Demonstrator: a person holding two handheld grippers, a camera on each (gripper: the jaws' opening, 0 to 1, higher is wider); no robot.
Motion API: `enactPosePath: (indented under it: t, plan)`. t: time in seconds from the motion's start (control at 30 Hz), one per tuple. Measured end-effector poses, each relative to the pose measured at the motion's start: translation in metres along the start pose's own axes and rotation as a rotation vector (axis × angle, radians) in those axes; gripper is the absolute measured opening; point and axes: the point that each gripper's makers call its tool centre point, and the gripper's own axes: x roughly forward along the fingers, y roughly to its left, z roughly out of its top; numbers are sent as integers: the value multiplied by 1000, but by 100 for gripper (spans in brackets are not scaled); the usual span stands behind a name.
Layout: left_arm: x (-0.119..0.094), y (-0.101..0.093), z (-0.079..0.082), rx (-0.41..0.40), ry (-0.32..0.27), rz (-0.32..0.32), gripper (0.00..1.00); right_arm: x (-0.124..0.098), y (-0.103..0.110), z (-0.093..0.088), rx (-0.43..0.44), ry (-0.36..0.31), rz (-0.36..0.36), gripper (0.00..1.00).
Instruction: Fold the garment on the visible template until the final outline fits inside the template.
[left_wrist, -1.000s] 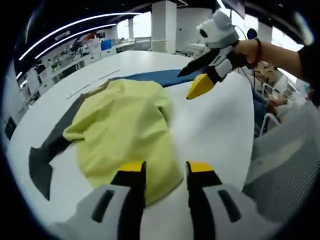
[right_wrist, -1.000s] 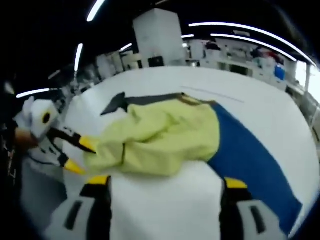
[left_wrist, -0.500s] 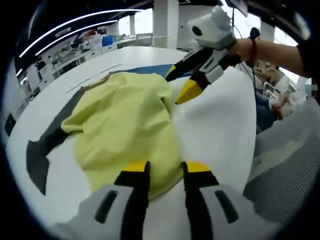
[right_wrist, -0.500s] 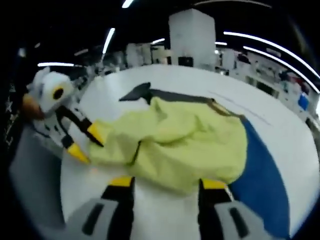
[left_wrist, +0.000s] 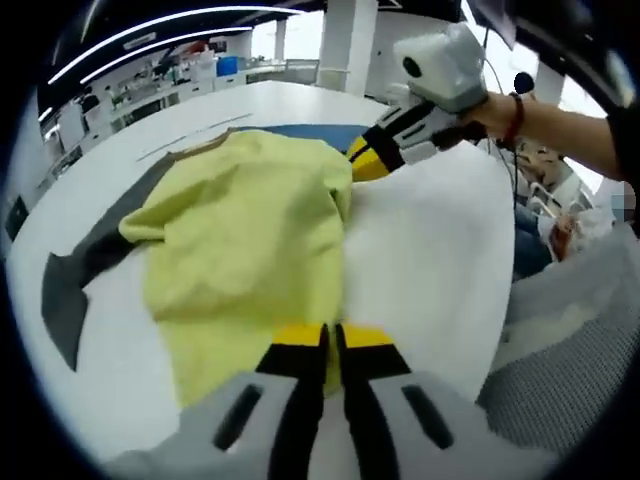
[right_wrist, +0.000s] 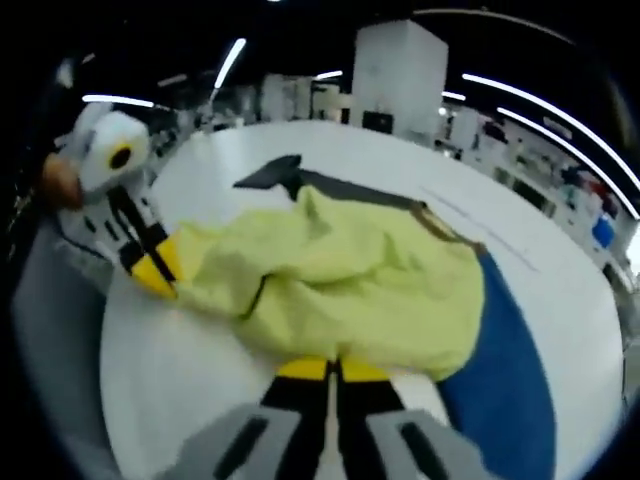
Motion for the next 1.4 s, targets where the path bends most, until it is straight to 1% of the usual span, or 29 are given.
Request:
enactPosePath:
  t: [0.07, 0.17, 0.2, 0.27, 0.33, 0.37, 0.43, 0.47, 0.5, 0.53, 0.57, 0.7, 0.73, 0.83, 0.9, 1.0, 1.13, 1.2, 1.27, 1.4]
  plan:
    - [-6, 3, 4, -10, -18, 3, 0, -3, -1, 4, 13, -16, 9, 0]
    - [-17, 7, 19, -34, -86, -3, 0, -11, -1, 13, 26, -45, 20, 0]
    - [-20, 10, 23, -39, -109, -3, 0, -12, -1, 14, 27, -48, 21, 0]
    - [-29, 17, 34, -55, -150, 2, 0, -16, -4, 23, 41, -77, 28, 0]
    - [-36, 28, 43, -71, -178, 12, 0, -19, -7, 32, 46, -110, 32, 0]
    - [-41, 37, 49, -75, -205, 28, 0, -20, -11, 37, 58, -128, 27, 0]
    - [-47, 44, 61, -76, -235, 60, 0, -21, -14, 43, 78, -150, 22, 0]
    - [-49, 52, 64, -78, -246, 68, 0, -21, -17, 49, 94, -174, 17, 0]
    - [-50, 57, 66, -88, -255, 73, 0, -21, -18, 52, 110, -181, 16, 0]
    - [-52, 66, 69, -99, -269, 83, 0, -21, -21, 56, 127, -189, 11, 0]
    - [-53, 70, 70, -101, -273, 89, 0, -20, -22, 58, 127, -191, 7, 0]
    - [-49, 90, 70, -102, -265, 131, 0, -11, -32, 67, 188, -192, -22, 0]
    - [-48, 92, 70, -104, -261, 141, 0, -7, -35, 68, 209, -185, -35, 0]
    - [-42, 101, 68, -108, -243, 164, 0, 4, -44, 64, 252, -151, -65, 0]
    - [-38, 108, 65, -105, -235, 177, 0, 12, -49, 64, 250, -146, -73, 0]
    - [-32, 115, 63, -99, -218, 190, 0, 18, -49, 64, 251, -124, -91, 0]
    - [-23, 123, 56, -92, -184, 208, 0, 30, -55, 55, 259, -76, -113, 0]
    - [-19, 128, 52, -99, -168, 213, 0, 36, -61, 46, 253, -45, -131, 0]
    - [-15, 132, 48, -110, -153, 219, 0, 40, -60, 42, 263, -32, -134, 0]
    - [-8, 139, 39, -131, -127, 228, 0, 45, -60, 35, 250, 0, -148, 0]
